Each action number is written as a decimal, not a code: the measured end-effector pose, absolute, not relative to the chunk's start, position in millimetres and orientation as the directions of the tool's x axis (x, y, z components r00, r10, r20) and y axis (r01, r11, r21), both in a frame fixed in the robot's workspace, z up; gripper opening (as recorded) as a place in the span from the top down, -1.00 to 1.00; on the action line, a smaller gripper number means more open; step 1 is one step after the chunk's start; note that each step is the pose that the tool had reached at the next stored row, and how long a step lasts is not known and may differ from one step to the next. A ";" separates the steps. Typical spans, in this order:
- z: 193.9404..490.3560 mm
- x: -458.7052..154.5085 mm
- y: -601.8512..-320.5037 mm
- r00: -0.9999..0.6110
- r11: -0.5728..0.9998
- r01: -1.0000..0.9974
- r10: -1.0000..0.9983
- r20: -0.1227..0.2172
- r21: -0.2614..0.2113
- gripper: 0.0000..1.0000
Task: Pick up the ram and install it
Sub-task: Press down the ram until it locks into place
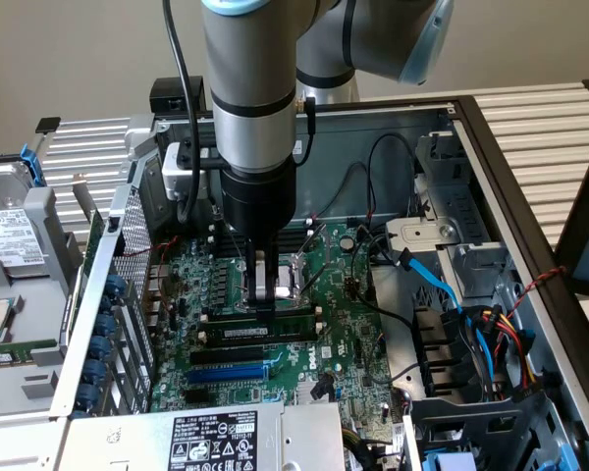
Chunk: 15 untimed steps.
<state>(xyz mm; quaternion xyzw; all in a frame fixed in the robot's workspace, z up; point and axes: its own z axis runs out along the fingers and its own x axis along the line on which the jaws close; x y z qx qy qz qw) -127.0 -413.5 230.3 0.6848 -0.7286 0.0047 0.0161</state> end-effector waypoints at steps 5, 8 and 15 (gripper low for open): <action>228.1 -127.0 -413.6 -0.062 0.062 -0.998 -0.998 0.031 0.015 0.79; 226.7 -127.1 -413.5 -0.062 0.062 -0.998 -0.998 0.030 0.015 0.79; 225.9 -127.1 -413.5 -0.062 0.062 -0.998 -0.998 0.030 0.015 0.79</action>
